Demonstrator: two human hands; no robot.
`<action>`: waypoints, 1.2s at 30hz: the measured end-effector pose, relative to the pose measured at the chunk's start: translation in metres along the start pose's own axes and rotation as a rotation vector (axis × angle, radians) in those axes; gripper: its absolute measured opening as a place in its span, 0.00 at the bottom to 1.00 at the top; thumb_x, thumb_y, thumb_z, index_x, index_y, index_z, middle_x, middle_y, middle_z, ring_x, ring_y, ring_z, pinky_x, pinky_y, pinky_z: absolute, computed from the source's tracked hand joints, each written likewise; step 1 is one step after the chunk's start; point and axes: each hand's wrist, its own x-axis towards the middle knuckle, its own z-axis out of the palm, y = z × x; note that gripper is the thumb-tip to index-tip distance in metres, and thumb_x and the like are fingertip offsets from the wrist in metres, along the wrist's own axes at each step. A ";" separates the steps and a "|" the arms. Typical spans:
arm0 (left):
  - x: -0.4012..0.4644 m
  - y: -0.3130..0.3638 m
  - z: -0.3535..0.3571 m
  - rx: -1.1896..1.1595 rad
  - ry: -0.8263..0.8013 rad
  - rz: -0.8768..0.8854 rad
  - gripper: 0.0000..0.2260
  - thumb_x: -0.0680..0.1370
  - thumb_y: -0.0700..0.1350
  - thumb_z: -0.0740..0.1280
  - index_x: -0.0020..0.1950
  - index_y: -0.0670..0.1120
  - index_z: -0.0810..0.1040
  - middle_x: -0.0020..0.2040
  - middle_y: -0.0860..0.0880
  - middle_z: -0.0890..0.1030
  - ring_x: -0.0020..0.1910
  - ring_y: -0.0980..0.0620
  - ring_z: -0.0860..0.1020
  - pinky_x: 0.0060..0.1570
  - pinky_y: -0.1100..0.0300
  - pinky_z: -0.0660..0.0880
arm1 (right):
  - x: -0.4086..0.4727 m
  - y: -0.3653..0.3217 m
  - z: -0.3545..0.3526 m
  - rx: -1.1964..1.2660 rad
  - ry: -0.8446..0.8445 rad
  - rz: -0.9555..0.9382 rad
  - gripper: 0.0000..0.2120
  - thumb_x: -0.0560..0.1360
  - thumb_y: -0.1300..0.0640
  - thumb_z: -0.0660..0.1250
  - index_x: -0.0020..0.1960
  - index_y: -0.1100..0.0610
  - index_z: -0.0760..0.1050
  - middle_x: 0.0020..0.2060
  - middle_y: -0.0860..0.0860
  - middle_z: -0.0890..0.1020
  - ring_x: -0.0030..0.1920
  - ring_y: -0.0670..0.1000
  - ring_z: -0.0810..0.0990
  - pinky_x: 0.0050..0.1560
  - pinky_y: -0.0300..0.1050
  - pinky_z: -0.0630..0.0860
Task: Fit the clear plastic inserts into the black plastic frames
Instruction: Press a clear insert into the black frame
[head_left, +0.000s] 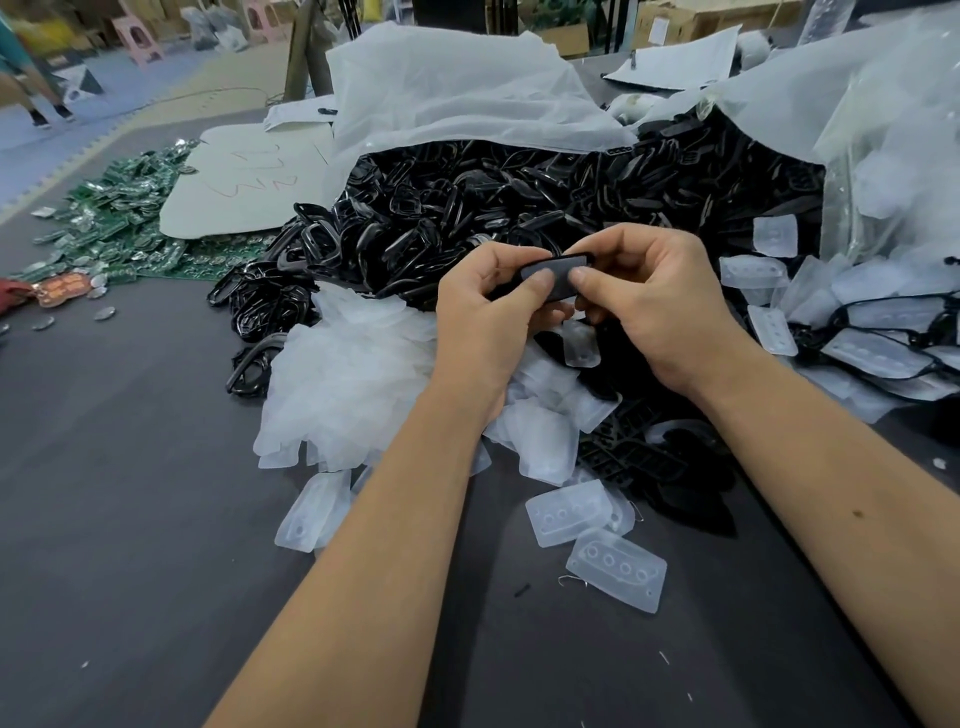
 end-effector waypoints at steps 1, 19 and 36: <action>0.000 0.000 0.001 0.006 0.008 0.012 0.04 0.79 0.31 0.71 0.49 0.40 0.81 0.49 0.35 0.84 0.42 0.45 0.86 0.41 0.57 0.83 | 0.000 -0.001 0.001 0.011 -0.005 0.002 0.05 0.77 0.70 0.73 0.51 0.63 0.83 0.37 0.55 0.84 0.33 0.48 0.80 0.36 0.39 0.77; -0.001 0.001 -0.002 -0.040 -0.020 0.006 0.06 0.80 0.28 0.67 0.48 0.38 0.81 0.43 0.39 0.84 0.41 0.45 0.85 0.39 0.59 0.82 | 0.001 -0.002 0.004 0.062 0.007 0.050 0.06 0.78 0.69 0.68 0.45 0.61 0.81 0.32 0.51 0.81 0.29 0.45 0.77 0.30 0.39 0.74; -0.002 0.000 -0.001 -0.048 -0.025 0.032 0.05 0.80 0.30 0.69 0.53 0.37 0.82 0.46 0.39 0.84 0.41 0.44 0.85 0.42 0.57 0.83 | 0.002 0.003 0.003 0.180 0.073 0.053 0.05 0.76 0.67 0.74 0.48 0.58 0.83 0.36 0.48 0.84 0.38 0.46 0.82 0.39 0.39 0.78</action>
